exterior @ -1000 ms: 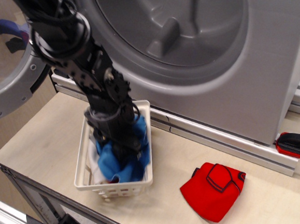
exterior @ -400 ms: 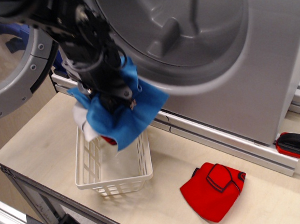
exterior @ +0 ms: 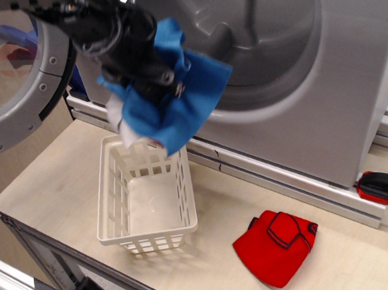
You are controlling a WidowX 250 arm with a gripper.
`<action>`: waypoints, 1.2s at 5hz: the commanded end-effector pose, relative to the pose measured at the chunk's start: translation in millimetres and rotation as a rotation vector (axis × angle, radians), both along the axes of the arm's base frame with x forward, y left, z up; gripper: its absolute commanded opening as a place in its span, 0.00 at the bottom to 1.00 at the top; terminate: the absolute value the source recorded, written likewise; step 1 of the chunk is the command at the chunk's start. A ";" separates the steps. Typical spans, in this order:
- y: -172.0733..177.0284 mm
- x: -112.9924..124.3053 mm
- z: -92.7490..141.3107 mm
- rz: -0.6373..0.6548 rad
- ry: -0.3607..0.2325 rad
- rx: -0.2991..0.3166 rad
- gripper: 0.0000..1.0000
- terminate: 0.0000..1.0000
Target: Put clothes in laundry machine
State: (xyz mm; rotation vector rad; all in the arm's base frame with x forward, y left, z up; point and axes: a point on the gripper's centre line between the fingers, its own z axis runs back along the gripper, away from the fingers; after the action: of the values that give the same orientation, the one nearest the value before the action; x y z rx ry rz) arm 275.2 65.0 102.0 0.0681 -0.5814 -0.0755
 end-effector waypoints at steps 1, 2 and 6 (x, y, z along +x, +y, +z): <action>-2.7 37.1 19.1 -0.054 -0.142 -0.027 0.00 0.00; -10.4 60.6 22.9 -0.052 -0.184 -0.085 0.00 0.00; -14.6 128.1 7.7 0.084 -0.326 -0.081 0.00 0.00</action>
State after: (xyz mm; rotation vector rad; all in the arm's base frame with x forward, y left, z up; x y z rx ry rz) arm 401.7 44.5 90.6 0.0096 -0.8434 0.0467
